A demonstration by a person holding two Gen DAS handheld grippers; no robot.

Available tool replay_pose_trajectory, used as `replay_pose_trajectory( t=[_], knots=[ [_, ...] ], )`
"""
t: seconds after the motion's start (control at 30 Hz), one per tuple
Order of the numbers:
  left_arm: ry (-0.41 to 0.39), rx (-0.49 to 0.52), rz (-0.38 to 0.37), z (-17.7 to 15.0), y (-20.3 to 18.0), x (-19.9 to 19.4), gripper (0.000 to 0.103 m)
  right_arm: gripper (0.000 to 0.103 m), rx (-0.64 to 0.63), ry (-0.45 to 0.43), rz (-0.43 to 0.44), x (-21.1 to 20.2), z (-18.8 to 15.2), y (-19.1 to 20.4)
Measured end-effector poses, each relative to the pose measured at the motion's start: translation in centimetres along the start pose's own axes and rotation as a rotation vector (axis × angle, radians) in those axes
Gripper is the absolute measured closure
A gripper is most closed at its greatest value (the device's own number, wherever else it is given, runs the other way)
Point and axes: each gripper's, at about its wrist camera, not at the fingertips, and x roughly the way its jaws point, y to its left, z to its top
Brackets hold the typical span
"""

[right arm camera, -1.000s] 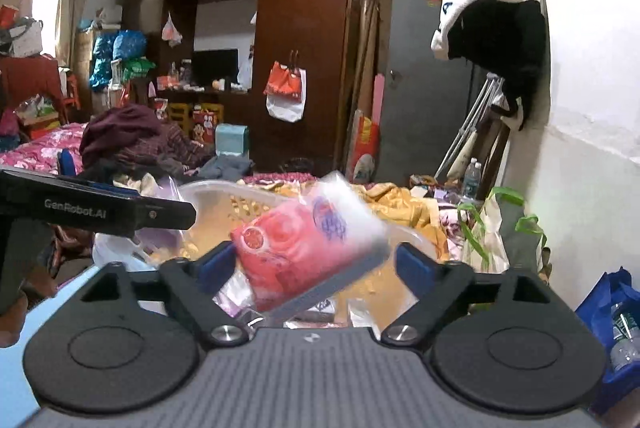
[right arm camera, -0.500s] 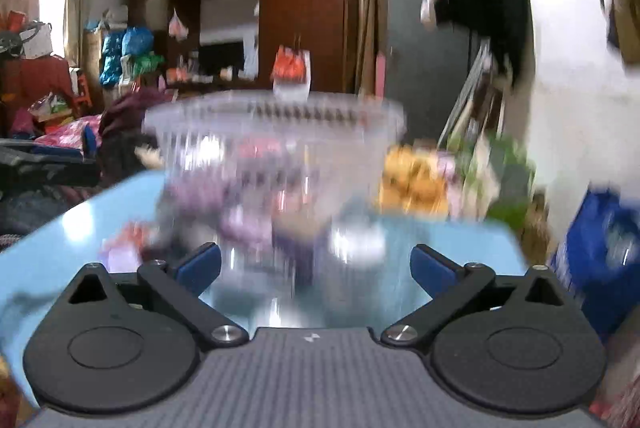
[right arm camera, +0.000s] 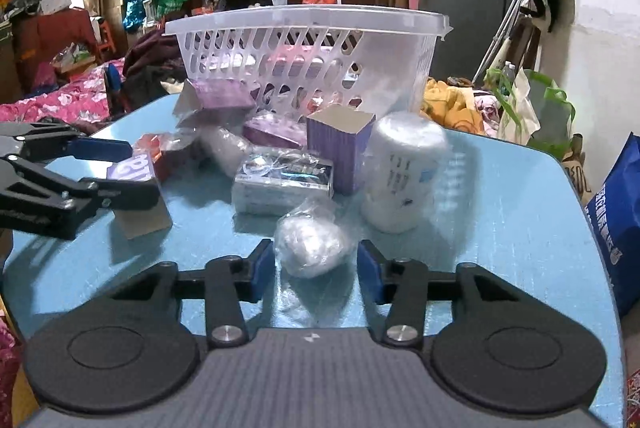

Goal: Organize objects
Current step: 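Grasp the blue 'na' box with left tool while right tool grasps the clear bagged packet, then drop the blue box into the basket with left tool while right tool drops the bagged packet there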

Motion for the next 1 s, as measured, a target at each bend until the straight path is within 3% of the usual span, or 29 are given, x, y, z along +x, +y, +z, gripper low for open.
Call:
replay_pose_trajectory(
  t=[0.17, 0.27, 0.43, 0.47, 0.63, 0.8, 0.87, 1.0],
  knots=[
    [-0.015, 0.003, -0.024, -0.1, 0.0, -0.3, 0.047, 0.054, 0.015, -0.016, -0.008, -0.2, -0.1, -0.1],
    [-0.004, 0.03, -0.026, -0.1, -0.4, -0.1, 0.047, 0.044, -0.019, -0.027, -0.058, 0.1, 0.3, 0.5],
    [-0.007, 0.067, -0.017, -0.2, -1.2, 0.0, 0.049, 0.054, -0.019, -0.006, -0.054, 0.6, 0.5, 0.4],
    [-0.015, 0.061, -0.021, -0.2, -1.1, -0.1, 0.053, 0.054, -0.013, -0.017, -0.055, 0.4, 0.4, 0.3],
    [-0.085, 0.032, -0.067, -0.4, -0.4, -1.1, 0.053, 0.054, -0.003, -0.093, -0.043, -0.8, 0.0, 0.2],
    [-0.136, -0.026, -0.1, -0.7, 0.7, -1.7, 0.053, 0.054, 0.002, -0.196, 0.029, -2.5, -0.7, 0.4],
    [-0.149, -0.026, -0.096, -0.7, 0.6, -1.9, 0.053, 0.054, -0.014, -0.249, -0.038, -3.2, -1.1, 1.1],
    [-0.183, -0.027, -0.084, -0.8, 0.6, -2.4, 0.053, 0.054, 0.006, -0.282, -0.028, -3.6, -1.1, 0.8]
  ],
)
